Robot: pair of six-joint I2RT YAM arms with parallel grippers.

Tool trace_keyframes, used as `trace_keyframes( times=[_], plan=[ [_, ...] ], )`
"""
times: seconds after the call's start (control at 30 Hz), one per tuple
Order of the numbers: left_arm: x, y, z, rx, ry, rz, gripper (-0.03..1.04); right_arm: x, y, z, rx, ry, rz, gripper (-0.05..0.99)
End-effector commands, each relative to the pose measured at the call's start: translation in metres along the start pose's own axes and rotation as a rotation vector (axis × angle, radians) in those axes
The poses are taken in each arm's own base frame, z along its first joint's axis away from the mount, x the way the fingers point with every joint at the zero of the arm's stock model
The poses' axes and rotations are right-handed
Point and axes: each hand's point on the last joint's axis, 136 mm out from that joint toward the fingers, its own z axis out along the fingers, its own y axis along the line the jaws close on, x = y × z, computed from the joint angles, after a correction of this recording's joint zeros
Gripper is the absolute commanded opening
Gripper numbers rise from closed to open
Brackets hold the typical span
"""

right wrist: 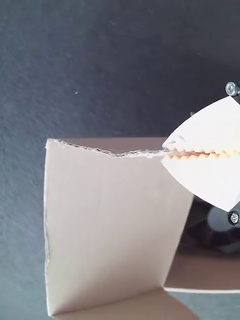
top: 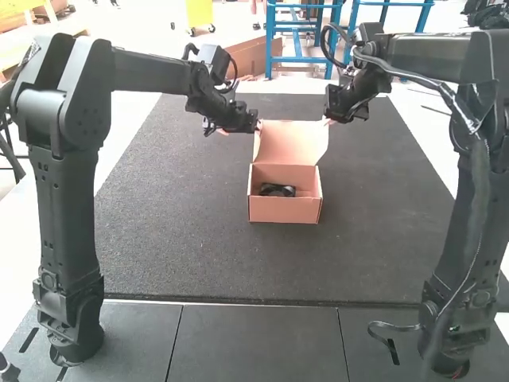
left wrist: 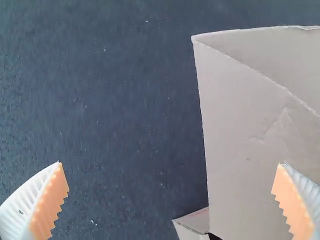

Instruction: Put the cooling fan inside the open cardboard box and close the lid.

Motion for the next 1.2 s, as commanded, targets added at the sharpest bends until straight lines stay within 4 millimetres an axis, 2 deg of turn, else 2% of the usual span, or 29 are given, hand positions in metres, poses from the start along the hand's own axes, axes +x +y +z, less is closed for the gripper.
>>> trace_keyframes(
  times=[0.0, 0.27, 0.53, 0.67, 0.77, 0.97, 1.17],
  plan=[
    [-0.031, -0.020, -0.038, 0.036, -0.094, 0.032, 0.97, 0.002, 0.022, -0.017, -0.034, -0.022, -0.045, -0.01],
    [-0.022, -0.019, -0.044, 0.033, -0.085, 0.031, 0.97, 0.024, 0.035, -0.022, -0.052, 0.006, -0.069, -0.01],
    [-0.009, -0.015, -0.046, 0.018, -0.071, 0.029, 0.97, 0.041, 0.037, -0.027, -0.055, 0.024, -0.073, -0.01],
    [-0.010, -0.008, -0.050, -0.016, -0.095, 0.024, 0.97, 0.046, 0.036, -0.028, -0.052, 0.029, -0.072, -0.01],
    [-0.017, 0.011, -0.059, -0.123, -0.131, 0.010, 0.97, 0.051, 0.035, -0.029, -0.051, 0.035, -0.071, -0.01],
    [-0.030, 0.035, -0.076, -0.217, -0.212, -0.011, 0.97, 0.062, 0.032, -0.028, -0.048, 0.051, -0.069, -0.01],
    [-0.027, 0.047, -0.083, -0.279, -0.241, -0.012, 0.97, 0.065, 0.030, -0.026, -0.045, 0.059, -0.075, -0.01]
  ],
)
